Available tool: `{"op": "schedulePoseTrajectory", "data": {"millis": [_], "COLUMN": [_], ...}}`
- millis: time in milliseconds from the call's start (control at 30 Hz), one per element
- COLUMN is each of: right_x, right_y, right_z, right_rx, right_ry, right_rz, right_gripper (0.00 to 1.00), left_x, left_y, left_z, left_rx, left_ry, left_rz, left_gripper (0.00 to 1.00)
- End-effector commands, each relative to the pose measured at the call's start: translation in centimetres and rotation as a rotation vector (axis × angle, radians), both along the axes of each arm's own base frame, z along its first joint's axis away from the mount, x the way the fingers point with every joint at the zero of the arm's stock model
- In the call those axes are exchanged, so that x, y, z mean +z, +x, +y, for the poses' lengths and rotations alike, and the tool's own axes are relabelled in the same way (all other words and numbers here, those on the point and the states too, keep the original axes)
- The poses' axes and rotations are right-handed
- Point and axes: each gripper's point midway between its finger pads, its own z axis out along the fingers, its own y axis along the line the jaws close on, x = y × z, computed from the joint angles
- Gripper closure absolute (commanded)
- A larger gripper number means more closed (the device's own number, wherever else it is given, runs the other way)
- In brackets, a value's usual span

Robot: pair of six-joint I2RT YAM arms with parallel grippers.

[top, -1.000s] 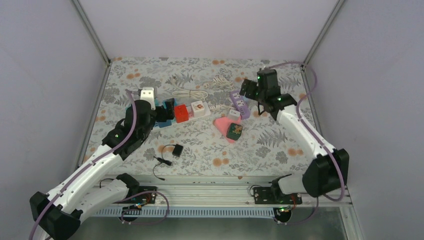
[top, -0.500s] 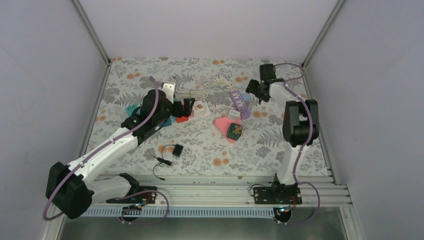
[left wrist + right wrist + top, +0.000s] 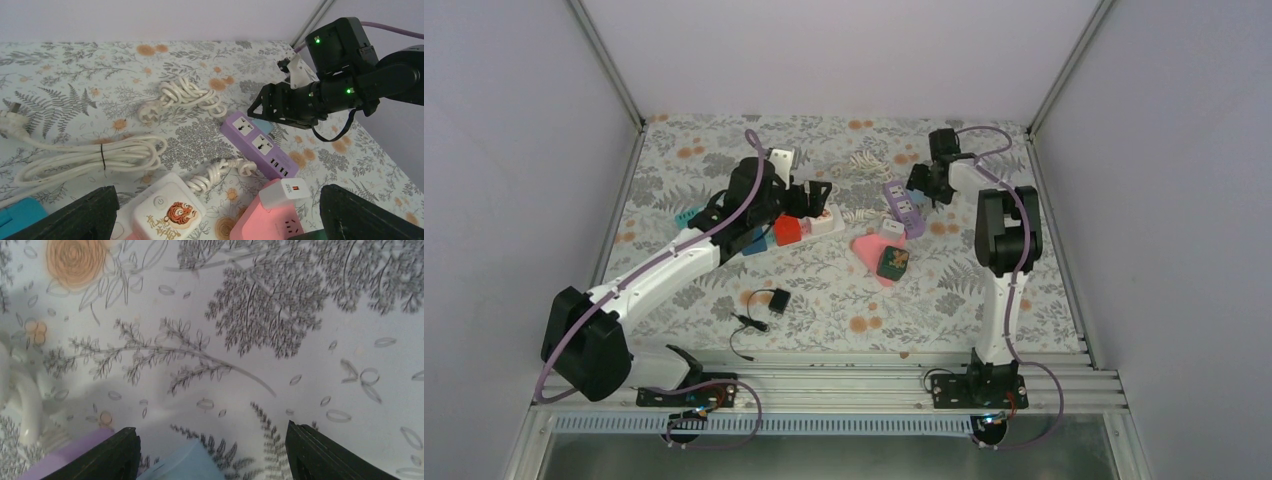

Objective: Insert the plug

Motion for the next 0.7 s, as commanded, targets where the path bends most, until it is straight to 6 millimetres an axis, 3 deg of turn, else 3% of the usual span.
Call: {"op": "schedulePoseTrajectory", "data": {"millis": [0,200,467,567,667], "right_x": [0.9,1.0,-0.5,-0.9,-1.1], "right_y": [-1.8,-4.3,-5.7,-6.0,-6.3], "right_z": [-0.3,0.7,0.9,0.7,0.2], "right_rx": [0.011,0.063,0.119,0.113,0.092], "right_ry": [-0.050,-0.031,-0.044,-0.098,-0.141], "right_rz": [0.010,0.033,0.068,0.077,0.089], "right_gripper": [0.24,0.24,0.13,0.13,0.20], "left_x": [1.6,1.6,1.8,1.8,1.5], "left_y": [0.4,0.4,0.7,0.7,0.6], "left_z": [-0.5,-0.5,-0.4,-0.3,0.0], "left_rx": [-0.017,-0.017,-0.010,-0.005,0.004], "left_ry": [-0.017,-0.015,-0.010,-0.003,0.005], "left_rz": [-0.023,-0.035,-0.047,-0.048,-0.044], "left_gripper": [0.00,0.00,0.00,0.00,0.00]}}
